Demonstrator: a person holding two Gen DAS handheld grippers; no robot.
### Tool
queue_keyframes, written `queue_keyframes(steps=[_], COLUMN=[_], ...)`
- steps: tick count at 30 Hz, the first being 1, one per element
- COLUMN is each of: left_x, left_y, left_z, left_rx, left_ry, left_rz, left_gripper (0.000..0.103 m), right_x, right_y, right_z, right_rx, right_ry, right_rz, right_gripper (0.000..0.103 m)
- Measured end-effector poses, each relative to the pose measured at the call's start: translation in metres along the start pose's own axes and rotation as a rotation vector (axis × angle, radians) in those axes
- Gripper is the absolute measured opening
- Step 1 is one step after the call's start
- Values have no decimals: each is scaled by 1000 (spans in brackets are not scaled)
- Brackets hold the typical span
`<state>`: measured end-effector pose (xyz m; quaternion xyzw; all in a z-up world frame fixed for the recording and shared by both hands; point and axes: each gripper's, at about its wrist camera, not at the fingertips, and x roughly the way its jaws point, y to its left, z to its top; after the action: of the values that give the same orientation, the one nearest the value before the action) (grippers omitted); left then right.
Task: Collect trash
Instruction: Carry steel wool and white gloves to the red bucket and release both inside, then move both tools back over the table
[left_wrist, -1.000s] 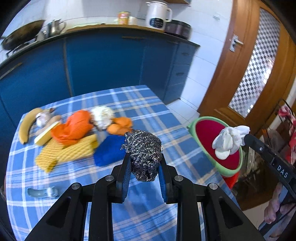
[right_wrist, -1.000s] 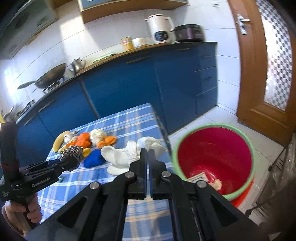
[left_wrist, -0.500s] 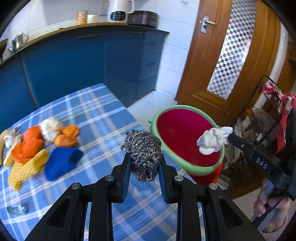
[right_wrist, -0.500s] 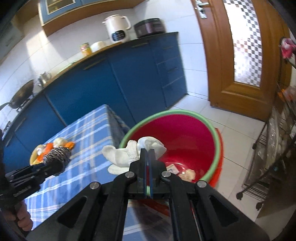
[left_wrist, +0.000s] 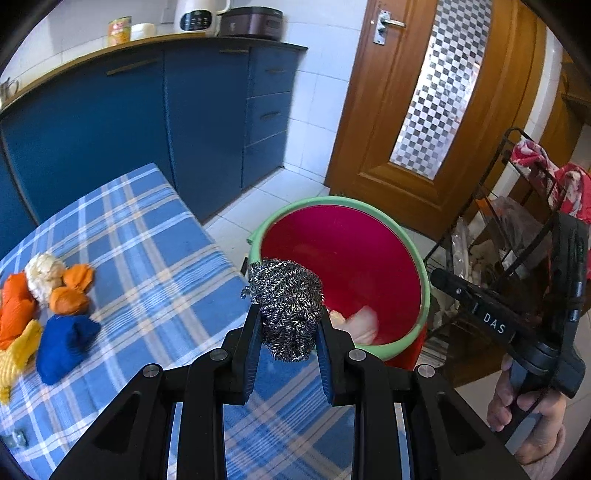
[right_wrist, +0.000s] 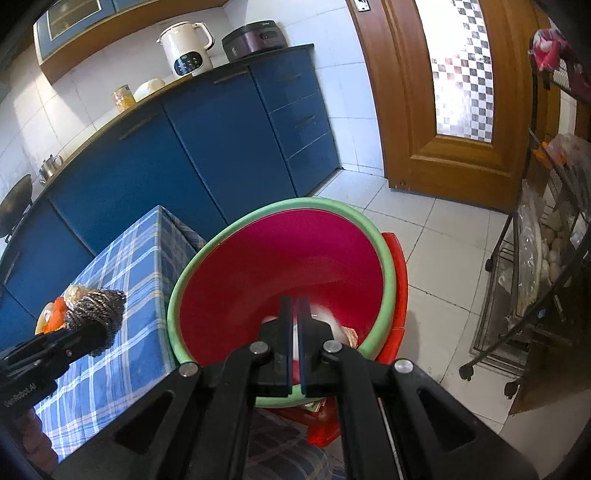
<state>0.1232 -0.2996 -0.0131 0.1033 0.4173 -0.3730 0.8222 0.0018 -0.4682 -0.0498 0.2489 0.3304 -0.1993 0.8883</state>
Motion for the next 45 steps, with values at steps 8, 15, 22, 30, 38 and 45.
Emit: queue_keyframes(steps=[8, 15, 22, 30, 38, 45], left_x=[25, 48, 54, 45, 25, 0], left_y=[-18, -31, -34, -20, -3, 20], left_z=[6, 11, 13, 12, 3, -11], left_rx=[33, 54, 61, 11, -35, -81], left_ry=[36, 62, 53, 42, 31, 31], left_rz=[-29, -49, -38, -34, -6, 44], left_gripper=[29, 33, 57, 57, 57, 57], right_x=[-15, -30, -30, -28, -34, -40], right_y=[-5, -10, -13, -18, -12, 4], right_z=[5, 9, 7, 1, -4, -9], right_rx=[-1, 1, -3, 14, 1, -31], right_ry=[-44, -77, -81, -63, -56, -43], right_rz=[-11, -15, -27, -27, -18, 8], right_gripper=[7, 8, 9, 9, 33, 44])
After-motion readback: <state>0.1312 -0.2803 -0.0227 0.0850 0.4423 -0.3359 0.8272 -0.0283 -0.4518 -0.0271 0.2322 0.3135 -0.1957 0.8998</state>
